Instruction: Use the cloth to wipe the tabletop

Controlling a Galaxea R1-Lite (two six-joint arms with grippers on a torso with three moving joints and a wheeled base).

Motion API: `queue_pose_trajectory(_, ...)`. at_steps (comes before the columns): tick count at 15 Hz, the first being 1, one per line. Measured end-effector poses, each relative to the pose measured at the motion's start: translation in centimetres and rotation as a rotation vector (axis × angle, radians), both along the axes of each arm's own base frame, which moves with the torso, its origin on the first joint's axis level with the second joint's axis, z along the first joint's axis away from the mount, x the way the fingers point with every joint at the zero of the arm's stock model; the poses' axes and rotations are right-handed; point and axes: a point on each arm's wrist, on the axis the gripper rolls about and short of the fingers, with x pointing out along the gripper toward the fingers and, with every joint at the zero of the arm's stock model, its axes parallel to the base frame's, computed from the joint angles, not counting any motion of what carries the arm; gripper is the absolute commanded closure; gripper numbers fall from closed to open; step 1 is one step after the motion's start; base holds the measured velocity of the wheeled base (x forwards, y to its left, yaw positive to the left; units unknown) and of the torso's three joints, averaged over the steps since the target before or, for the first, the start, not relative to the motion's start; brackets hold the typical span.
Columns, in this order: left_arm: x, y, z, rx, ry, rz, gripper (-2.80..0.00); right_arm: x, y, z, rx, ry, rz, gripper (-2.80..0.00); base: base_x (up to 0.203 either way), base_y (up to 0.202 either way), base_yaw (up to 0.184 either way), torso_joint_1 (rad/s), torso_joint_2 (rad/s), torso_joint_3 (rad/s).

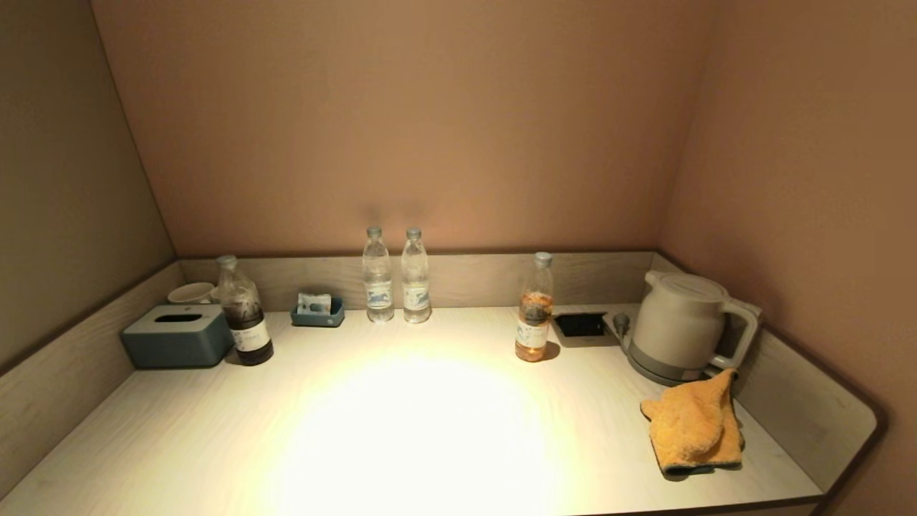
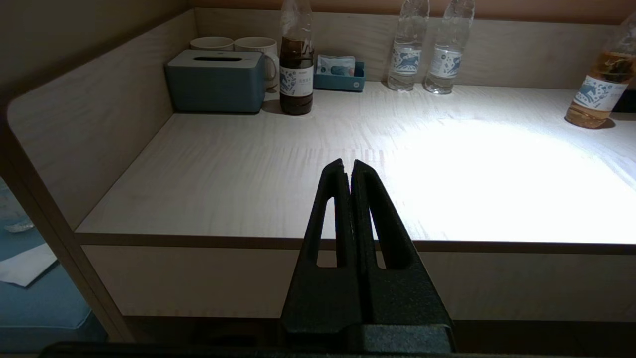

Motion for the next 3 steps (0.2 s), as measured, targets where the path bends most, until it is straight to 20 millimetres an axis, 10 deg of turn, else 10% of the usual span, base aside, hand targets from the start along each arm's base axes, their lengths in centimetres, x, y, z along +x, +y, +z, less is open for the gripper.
queue_pose_trajectory(3, 0.00, 0.00, 0.00, 0.000, 0.000, 0.000, 0.00, 0.00, 0.00, 0.00, 0.000, 0.000, 0.000, 0.00, 0.000, 0.000, 0.000, 0.000, 0.00, 0.000)
